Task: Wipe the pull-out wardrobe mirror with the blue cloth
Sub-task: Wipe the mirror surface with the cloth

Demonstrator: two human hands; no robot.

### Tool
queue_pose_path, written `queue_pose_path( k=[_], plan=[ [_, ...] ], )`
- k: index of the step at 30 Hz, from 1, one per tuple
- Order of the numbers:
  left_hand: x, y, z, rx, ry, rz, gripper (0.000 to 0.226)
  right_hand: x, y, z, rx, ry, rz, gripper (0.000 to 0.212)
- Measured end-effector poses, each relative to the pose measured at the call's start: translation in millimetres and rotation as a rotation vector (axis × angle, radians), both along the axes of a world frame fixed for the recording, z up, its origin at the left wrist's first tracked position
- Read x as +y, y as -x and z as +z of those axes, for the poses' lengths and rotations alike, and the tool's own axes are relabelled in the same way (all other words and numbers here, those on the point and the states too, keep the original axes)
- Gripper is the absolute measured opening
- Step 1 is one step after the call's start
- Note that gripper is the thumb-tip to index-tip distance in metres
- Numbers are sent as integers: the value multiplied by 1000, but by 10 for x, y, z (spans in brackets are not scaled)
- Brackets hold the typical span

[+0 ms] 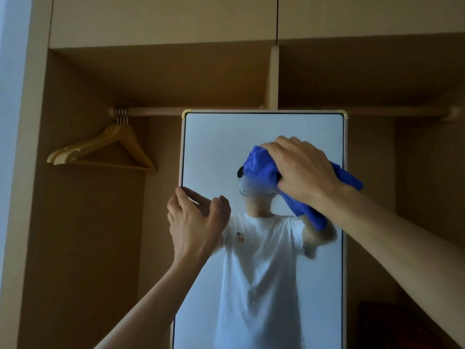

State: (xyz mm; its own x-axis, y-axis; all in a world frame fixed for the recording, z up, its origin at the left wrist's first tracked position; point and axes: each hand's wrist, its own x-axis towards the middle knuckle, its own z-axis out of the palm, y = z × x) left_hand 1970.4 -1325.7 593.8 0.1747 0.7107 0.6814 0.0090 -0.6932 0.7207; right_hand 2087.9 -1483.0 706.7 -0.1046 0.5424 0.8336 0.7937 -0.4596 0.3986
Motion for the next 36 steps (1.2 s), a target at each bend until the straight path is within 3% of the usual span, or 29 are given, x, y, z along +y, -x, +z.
queue_pose_path(
  k=[6, 15, 20, 22, 26, 31, 36],
  plan=[
    [-47, -65, -16, 12, -3, 52, 102, -86, -88, 224, 0, -81, -15, 27],
    [-57, -94, -50, 2, -10, 65, 102, -139, -66, -401, 47, 125, 69, 7],
    [-46, -62, -62, -5, -22, 53, 98, -207, -109, -566, 55, 172, 45, 24],
    [-33, -55, -61, -7, -30, 58, 94, -239, -130, -557, 59, 155, 10, 39],
    [-17, -47, -50, 5, -34, 79, 89, -328, -151, -354, 84, 67, 65, 20],
    [-28, -74, -44, -4, -58, 76, 89, -488, -341, 43, 64, -117, -5, 26],
    [-45, -84, -73, 18, -39, 98, 90, -510, -276, -67, 91, -58, 20, 17]
  ],
)
